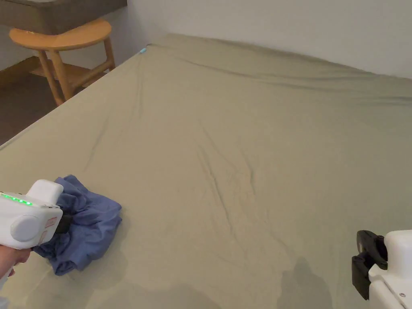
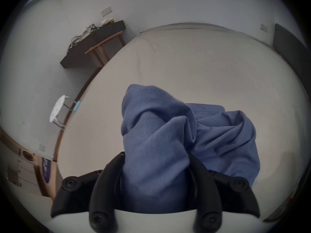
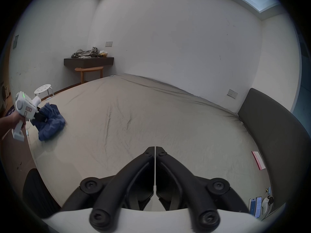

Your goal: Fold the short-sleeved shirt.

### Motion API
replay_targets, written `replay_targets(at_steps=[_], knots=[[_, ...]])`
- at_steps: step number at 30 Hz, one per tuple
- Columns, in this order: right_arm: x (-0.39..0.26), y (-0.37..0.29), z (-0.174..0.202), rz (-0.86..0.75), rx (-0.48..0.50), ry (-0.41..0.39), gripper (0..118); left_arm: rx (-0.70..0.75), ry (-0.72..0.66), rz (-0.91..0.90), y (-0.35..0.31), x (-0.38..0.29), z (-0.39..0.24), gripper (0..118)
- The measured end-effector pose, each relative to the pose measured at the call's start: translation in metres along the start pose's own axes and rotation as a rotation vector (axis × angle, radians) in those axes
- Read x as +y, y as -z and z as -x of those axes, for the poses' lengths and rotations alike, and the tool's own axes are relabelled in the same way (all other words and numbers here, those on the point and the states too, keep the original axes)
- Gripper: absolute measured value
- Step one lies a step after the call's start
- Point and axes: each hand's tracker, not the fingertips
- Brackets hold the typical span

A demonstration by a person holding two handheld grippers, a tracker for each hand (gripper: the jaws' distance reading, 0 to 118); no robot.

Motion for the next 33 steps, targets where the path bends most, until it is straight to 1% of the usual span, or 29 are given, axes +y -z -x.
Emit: replay_targets(at_steps=[1, 2, 4, 5, 6, 7, 8, 9, 12, 14, 16, 18, 20, 22, 24, 26, 27, 29, 30, 31, 32, 33], knots=[[0.0, 0.001, 0.0, 0.002, 0.001, -0.003, 2, 0.049, 0.011, 0.005, 0.005, 0.002, 0.005, 39], [-0.001, 0.002, -0.001, 0.003, 0.0, -0.003, 2, 0.068, 0.024, 0.016, 0.011, 0.004, 0.01, 39], [-0.001, 0.003, -0.002, 0.007, -0.002, -0.002, 2, 0.059, 0.023, 0.051, 0.021, 0.009, 0.022, 39], [-0.001, 0.004, -0.003, 0.011, -0.002, 0.001, 2, 0.043, 0.011, 0.055, 0.023, 0.011, 0.028, 42], [-0.001, 0.005, -0.004, 0.015, -0.002, 0.005, 2, 0.021, -0.013, 0.067, 0.024, 0.012, 0.033, 63], [-0.001, 0.004, -0.006, 0.019, 0.003, 0.01, 2, 0.108, -0.024, 0.07, 0.023, 0.017, 0.037, 88], [-0.001, 0.003, -0.009, 0.024, 0.013, 0.014, 2, 0.175, -0.016, 0.066, 0.02, 0.022, 0.04, 109], [0.0, 0.001, -0.012, 0.025, 0.02, 0.017, 2, 0.178, -0.027, 0.015, 0.011, 0.029, 0.047, 118], [0.002, -0.009, -0.02, -0.002, 0.002, 0.007, 2, 0.176, -0.152, -0.164, -0.044, 0.057, 0.061, 117], [0.006, -0.016, -0.028, -0.022, -0.008, 0.02, 2, 0.146, -0.228, -0.292, -0.091, 0.076, 0.062, 117], [0.01, -0.025, -0.038, -0.05, -0.015, 0.042, 2, 0.101, -0.271, -0.447, -0.145, 0.091, 0.051, 117], [0.015, -0.036, -0.048, -0.089, -0.037, 0.065, 2, 0.062, -0.286, -0.585, -0.19, 0.099, 0.034, 117], [0.021, -0.05, -0.056, -0.121, -0.045, 0.067, 2, -0.004, -0.287, -0.707, -0.235, 0.102, 0.011, 118], [0.028, -0.067, -0.067, -0.175, -0.075, 0.071, 2, -0.042, -0.3, -0.81, -0.275, 0.099, -0.021, 118], [0.034, -0.085, -0.077, -0.22, -0.096, 0.08, 2, -0.022, -0.321, -0.915, -0.308, 0.092, -0.059, 117], [0.04, -0.104, -0.087, -0.268, -0.122, 0.083, 2, 0.03, -0.273, -0.974, -0.336, 0.087, -0.101, 117], [0.042, -0.113, -0.091, -0.286, -0.138, 0.08, 2, 0.016, -0.244, -0.998, -0.348, 0.084, -0.12, 117], [0.044, -0.132, -0.097, -0.328, -0.167, 0.072, 2, -0.068, -0.22, -1.015, -0.367, 0.079, -0.153, 116], [0.044, -0.141, -0.1, -0.345, -0.18, 0.068, 2, -0.124, -0.214, -1.013, -0.374, 0.076, -0.169, 113], [0.044, -0.149, -0.101, -0.356, -0.191, 0.062, 2, -0.178, -0.208, -1.021, -0.381, 0.072, -0.185, 107], [0.042, -0.156, -0.102, -0.366, -0.199, 0.056, 2, -0.213, -0.204, -1.027, -0.387, 0.068, -0.2, 96], [0.041, -0.162, -0.104, -0.376, -0.208, 0.049, 2, -0.238, -0.188, -1.029, -0.39, 0.065, -0.214, 71]])
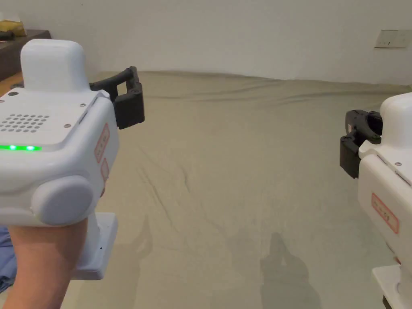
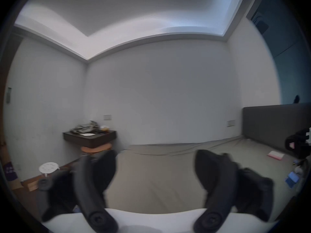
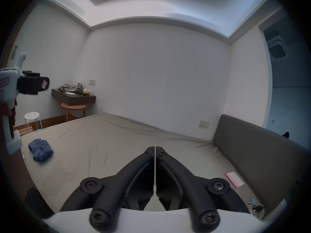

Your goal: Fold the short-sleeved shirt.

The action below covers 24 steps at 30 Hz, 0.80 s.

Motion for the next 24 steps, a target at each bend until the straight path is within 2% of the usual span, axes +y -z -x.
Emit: replay_targets(at_steps=[2, 3, 5, 8, 11, 14, 19, 24], knots=[[-0.003, -0.007, -0.003, -0.01, -0.013, -0.017, 2, -0.041, 0.006, 0.011, -0.005, -0.006, -0.027, 18], [-0.004, -0.011, -0.004, -0.009, -0.02, -0.021, 2, -0.05, 0.009, 0.003, -0.009, -0.01, -0.039, 2], [-0.008, -0.021, -0.008, -0.011, -0.025, -0.017, 2, -0.1, 0.023, 0.003, -0.018, -0.018, -0.064, 0], [-0.014, -0.03, -0.009, -0.024, -0.038, -0.023, 2, -0.084, 0.04, -0.009, -0.028, -0.03, -0.088, 0], [-0.021, -0.038, -0.009, -0.032, -0.068, -0.048, 2, -0.053, 0.161, -0.01, -0.033, -0.041, -0.106, 0], [-0.026, -0.04, -0.011, -0.021, -0.065, -0.041, 2, -0.136, 0.12, 0.006, -0.04, -0.044, -0.106, 0], [-0.034, -0.042, -0.006, -0.006, -0.057, -0.011, 2, -0.117, 0.138, 0.003, -0.044, -0.047, -0.102, 0], [-0.043, -0.038, 0.005, 0.017, -0.04, -0.013, 2, -0.109, 0.13, -0.003, -0.048, -0.048, -0.099, 0]])
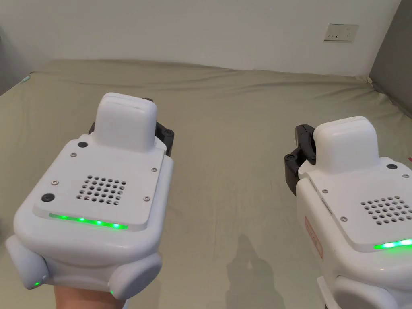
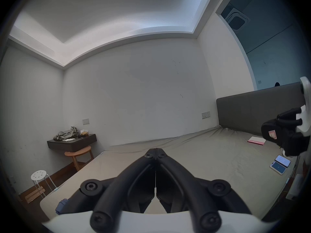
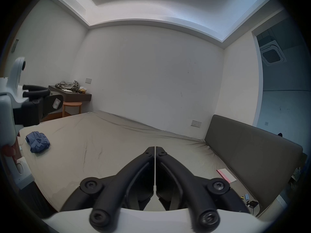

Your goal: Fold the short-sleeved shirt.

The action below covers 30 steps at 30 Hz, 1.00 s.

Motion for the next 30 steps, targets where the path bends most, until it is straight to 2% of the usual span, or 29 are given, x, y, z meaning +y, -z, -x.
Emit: replay_targets(at_steps=[30], knots=[[0.0052, -0.0022, 0.0059, -0.037, -0.007, 0.023, 2, 0.002, -0.025, 0.004, -0.0001, 0.0005, -0.0035, 0]])
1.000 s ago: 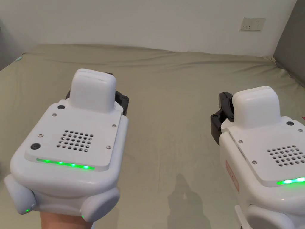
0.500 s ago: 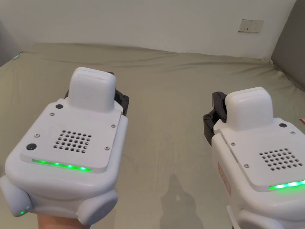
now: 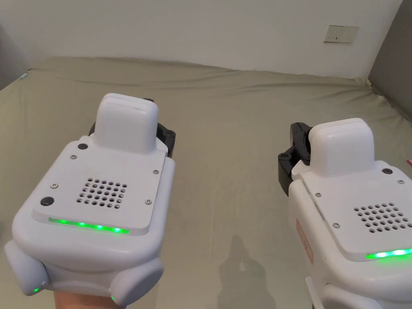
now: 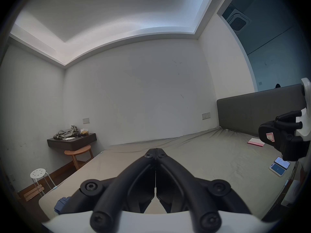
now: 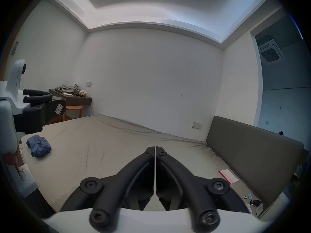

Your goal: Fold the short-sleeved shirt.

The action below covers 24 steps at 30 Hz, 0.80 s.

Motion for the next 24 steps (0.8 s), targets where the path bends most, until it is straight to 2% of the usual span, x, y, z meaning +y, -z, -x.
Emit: replay_targets(at_steps=[3, 4, 5, 8, 9, 10, 11, 12, 13, 14, 18, 20, 22, 24], knots=[[0.0, 0.001, -0.001, -0.003, -0.014, 0.0, 3, 0.002, -0.001, 0.001, 0.0, 0.0, 0.0, 0], [0.0, 0.001, -0.001, -0.002, -0.019, 0.002, 5, 0.002, -0.001, 0.002, 0.0, -0.001, 0.0, 0], [0.0, 0.002, -0.001, -0.003, -0.024, 0.001, 13, 0.002, 0.0, 0.001, 0.001, -0.001, -0.001, 0], [-0.002, 0.004, -0.004, 0.007, -0.029, 0.003, 84, 0.008, 0.003, 0.002, 0.002, -0.002, 0.0, 0], [-0.003, 0.004, -0.005, 0.007, -0.021, 0.009, 98, 0.008, -0.001, 0.004, 0.002, -0.002, 0.0, 5], [-0.004, 0.004, -0.004, 0.001, -0.026, 0.012, 99, 0.008, -0.006, 0.011, 0.003, -0.002, 0.001, 18], [-0.004, 0.003, -0.004, -0.004, -0.035, 0.009, 99, 0.003, -0.013, 0.02, 0.005, -0.003, 0.002, 39], [-0.004, 0.003, -0.004, -0.004, -0.039, 0.006, 101, -0.005, -0.024, 0.036, 0.007, -0.004, 0.003, 78], [-0.004, 0.004, -0.004, 0.0, -0.046, 0.001, 104, -0.014, -0.04, 0.063, 0.01, -0.005, 0.005, 105], [-0.003, 0.006, -0.004, 0.01, -0.051, -0.001, 108, -0.016, -0.047, 0.068, 0.012, -0.006, 0.006, 118], [-0.002, 0.011, -0.008, 0.049, -0.035, 0.032, 111, -0.01, -0.05, 0.054, 0.012, -0.006, 0.007, 118], [0.002, 0.015, -0.009, 0.11, -0.022, 0.124, 111, -0.011, -0.052, 0.055, 0.011, -0.006, 0.008, 118], [0.008, 0.019, -0.009, 0.204, -0.088, 0.185, 111, -0.008, -0.053, 0.056, 0.013, -0.005, 0.008, 118], [0.014, 0.024, -0.009, 0.281, -0.135, 0.194, 111, -0.007, -0.049, 0.053, 0.011, -0.004, 0.008, 118]])
